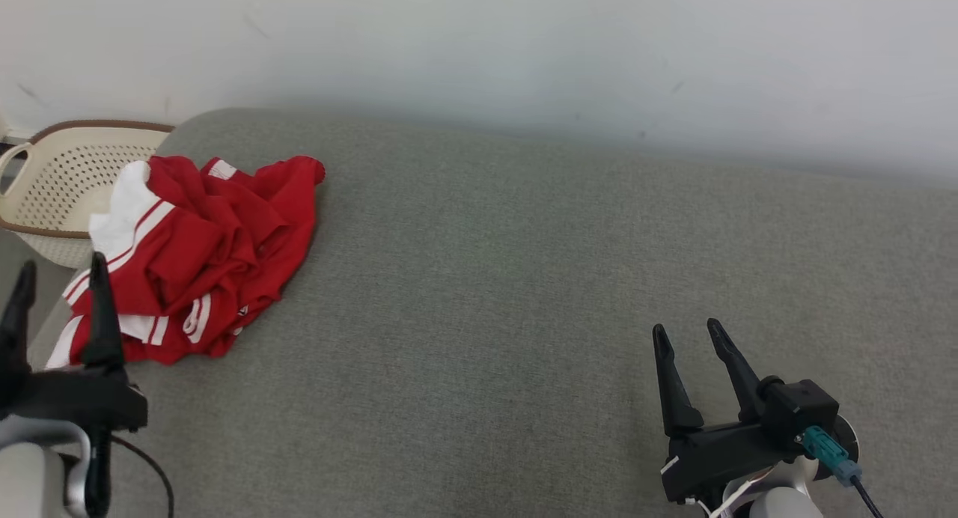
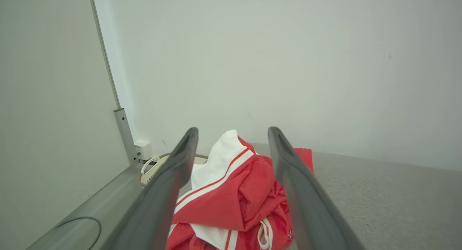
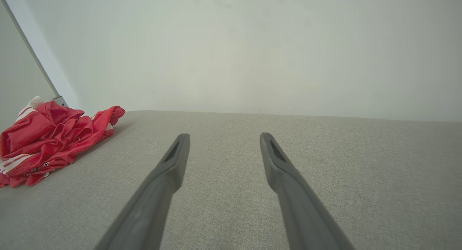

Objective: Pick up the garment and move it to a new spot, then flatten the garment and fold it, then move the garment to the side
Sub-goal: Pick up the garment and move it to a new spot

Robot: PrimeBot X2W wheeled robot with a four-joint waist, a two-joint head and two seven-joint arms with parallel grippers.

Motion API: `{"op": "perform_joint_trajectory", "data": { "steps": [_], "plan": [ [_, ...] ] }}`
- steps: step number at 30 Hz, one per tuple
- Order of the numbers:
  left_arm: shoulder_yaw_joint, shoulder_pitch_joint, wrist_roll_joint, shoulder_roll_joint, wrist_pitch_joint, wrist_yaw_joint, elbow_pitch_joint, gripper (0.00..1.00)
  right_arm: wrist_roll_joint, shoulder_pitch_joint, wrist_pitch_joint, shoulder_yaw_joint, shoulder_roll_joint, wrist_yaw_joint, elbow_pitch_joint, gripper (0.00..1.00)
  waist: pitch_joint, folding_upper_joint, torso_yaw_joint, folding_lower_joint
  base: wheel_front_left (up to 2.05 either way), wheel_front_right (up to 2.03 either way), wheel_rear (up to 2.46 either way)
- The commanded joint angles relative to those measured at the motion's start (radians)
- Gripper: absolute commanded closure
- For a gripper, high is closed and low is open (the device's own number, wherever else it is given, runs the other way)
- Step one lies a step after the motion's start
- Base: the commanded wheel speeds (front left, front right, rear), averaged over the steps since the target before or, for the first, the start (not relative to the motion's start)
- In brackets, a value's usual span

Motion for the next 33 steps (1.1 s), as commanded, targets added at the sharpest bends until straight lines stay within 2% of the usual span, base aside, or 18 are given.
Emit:
{"op": "perform_joint_trajectory", "data": {
  "steps": [1,14,15,19,24,33],
  "plan": [
    [0.004,-0.018,-0.014,0.008,0.004,-0.005,0.011,0.00,0.003,-0.010,-0.004,0.002,-0.006,0.001,0.001,0.00,0.047,-0.0001,-0.050,-0.0002,0.00,0.00,0.00],
    [0.033,-0.195,-0.061,0.119,0.059,-0.064,0.240,0.00,0.012,-0.075,-0.010,0.025,-0.014,0.001,0.008,0.00,0.142,-0.0001,-0.166,-0.0002,0.00,0.00,0.00],
    [0.031,-0.223,-0.069,0.138,0.075,-0.074,0.300,0.00,0.013,-0.084,-0.010,0.028,-0.017,0.001,0.010,0.00,0.156,-0.0001,-0.185,-0.0002,0.00,0.00,0.00],
    [0.028,-0.261,-0.078,0.158,0.086,-0.087,0.384,0.00,0.016,-0.100,-0.010,0.034,-0.022,0.001,0.010,0.00,0.171,-0.0001,-0.206,-0.0002,0.00,0.00,0.00],
    [0.019,-0.307,-0.076,0.197,0.113,-0.096,0.498,0.00,0.021,-0.115,-0.011,0.044,-0.028,0.001,0.007,0.00,0.191,-0.0001,-0.231,-0.0002,0.00,0.00,0.00],
    [0.003,-0.366,-0.077,0.221,0.140,-0.086,0.704,0.01,0.020,-0.122,-0.011,0.044,-0.032,0.001,0.003,0.00,0.216,-0.0001,-0.262,-0.0002,0.00,0.00,0.00]
  ]
}}
